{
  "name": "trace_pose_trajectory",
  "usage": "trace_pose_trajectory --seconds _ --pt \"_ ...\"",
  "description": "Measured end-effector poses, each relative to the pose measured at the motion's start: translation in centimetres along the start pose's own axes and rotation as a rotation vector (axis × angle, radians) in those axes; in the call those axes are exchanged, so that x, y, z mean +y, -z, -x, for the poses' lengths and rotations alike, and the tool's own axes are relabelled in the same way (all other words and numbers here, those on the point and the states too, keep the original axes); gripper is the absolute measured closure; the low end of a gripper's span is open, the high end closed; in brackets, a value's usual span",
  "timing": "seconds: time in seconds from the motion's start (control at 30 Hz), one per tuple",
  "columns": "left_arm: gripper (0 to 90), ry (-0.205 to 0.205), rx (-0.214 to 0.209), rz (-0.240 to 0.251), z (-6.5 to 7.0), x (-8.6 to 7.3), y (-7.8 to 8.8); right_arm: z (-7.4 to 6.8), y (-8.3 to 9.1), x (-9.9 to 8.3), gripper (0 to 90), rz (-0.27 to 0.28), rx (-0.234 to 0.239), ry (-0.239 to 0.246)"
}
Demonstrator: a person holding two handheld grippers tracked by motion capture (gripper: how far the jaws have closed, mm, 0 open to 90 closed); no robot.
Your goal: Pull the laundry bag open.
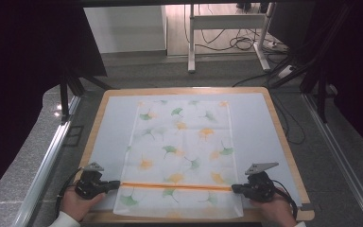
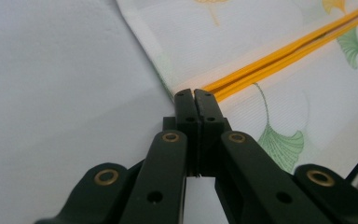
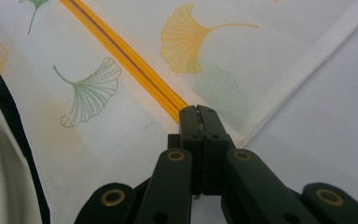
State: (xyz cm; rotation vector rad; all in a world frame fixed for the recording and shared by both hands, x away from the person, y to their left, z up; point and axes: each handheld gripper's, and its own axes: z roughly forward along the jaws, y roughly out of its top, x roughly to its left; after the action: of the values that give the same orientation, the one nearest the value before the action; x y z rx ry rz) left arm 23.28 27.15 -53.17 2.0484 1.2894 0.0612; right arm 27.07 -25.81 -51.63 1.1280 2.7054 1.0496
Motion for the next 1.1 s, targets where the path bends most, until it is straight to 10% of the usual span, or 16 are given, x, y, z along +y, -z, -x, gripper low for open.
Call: trace_pose_trajectory --seconds 0.3,0.57,1.1 --pt "60.6 -0.06 -0.034 0.147 1.4 1.3 1.3 -0.2 0.8 0.2 88.6 0.058 -0.018 0.028" --pt "46.2 -0.098 -0.017 0.232 2.8 4.0 1.0 -0.1 1.9 1.3 56.2 0.176 -0.014 0.034" --pt "36.0 -0.105 0.039 0.261 2.1 6.1 -1.2 3.3 2.1 3.9 36.4 0.24 -0.141 -0.057"
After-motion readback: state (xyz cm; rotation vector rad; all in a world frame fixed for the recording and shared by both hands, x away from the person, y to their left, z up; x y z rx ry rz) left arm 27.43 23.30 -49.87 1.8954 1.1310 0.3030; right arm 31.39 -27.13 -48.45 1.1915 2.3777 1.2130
